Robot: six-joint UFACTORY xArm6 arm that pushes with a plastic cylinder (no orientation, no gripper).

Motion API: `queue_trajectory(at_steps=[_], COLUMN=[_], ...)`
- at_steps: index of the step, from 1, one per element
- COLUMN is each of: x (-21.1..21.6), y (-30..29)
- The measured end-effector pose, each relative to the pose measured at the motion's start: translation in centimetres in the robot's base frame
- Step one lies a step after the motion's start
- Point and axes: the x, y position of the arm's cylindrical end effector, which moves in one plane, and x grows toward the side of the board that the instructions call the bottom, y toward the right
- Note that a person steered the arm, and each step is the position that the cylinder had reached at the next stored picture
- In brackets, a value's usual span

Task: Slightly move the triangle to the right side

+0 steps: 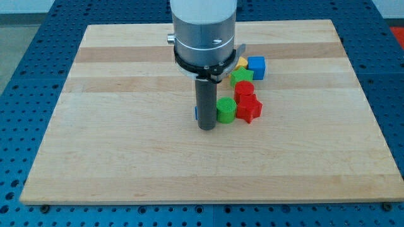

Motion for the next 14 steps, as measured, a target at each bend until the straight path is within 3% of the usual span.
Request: queue_trajectory(at_steps=[7,14], x=[0.3,-2.0], y=[-4.0,-4.0])
